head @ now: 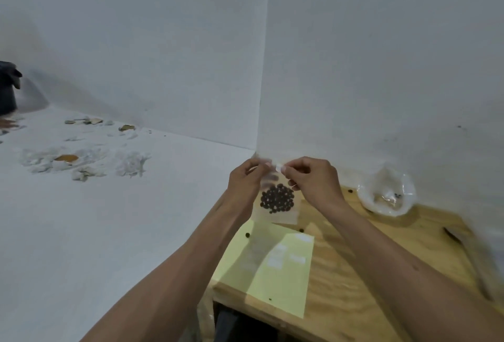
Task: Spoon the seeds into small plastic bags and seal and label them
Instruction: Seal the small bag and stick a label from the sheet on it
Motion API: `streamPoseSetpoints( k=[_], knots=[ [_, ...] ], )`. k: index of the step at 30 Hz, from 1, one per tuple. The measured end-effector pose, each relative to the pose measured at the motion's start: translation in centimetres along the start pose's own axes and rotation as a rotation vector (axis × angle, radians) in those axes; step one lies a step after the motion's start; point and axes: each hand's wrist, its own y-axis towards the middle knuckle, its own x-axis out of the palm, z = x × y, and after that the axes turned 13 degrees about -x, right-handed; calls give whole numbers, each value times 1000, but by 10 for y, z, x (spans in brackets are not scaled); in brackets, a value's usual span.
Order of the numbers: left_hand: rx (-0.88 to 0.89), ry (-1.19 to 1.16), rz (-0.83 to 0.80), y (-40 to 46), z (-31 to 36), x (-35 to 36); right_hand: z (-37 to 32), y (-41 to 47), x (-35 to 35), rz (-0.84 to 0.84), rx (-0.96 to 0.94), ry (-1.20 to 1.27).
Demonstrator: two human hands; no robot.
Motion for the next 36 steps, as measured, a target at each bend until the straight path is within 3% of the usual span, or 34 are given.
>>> streamPoseSetpoints(
  k=[10, 19, 23, 26, 29, 36],
  knots=[
    [-15, 126, -4, 6, -7, 23, 12, 0, -17, 41, 1, -20],
    [-41, 81, 30, 6, -9, 32, 23, -2, -23, 136, 100, -91],
    [-130, 29, -24, 7, -8, 29, 30, -1, -30, 66, 263, 252],
    [-110, 64, -70, 6, -7, 35, 33, 0, -33, 36, 254, 383],
    [-71, 81, -33, 4, -8, 42, 37, 2, -33, 80, 219, 332],
    [-49, 113, 51, 8, -11, 56, 41, -1, -40, 10, 186, 227]
  ],
)
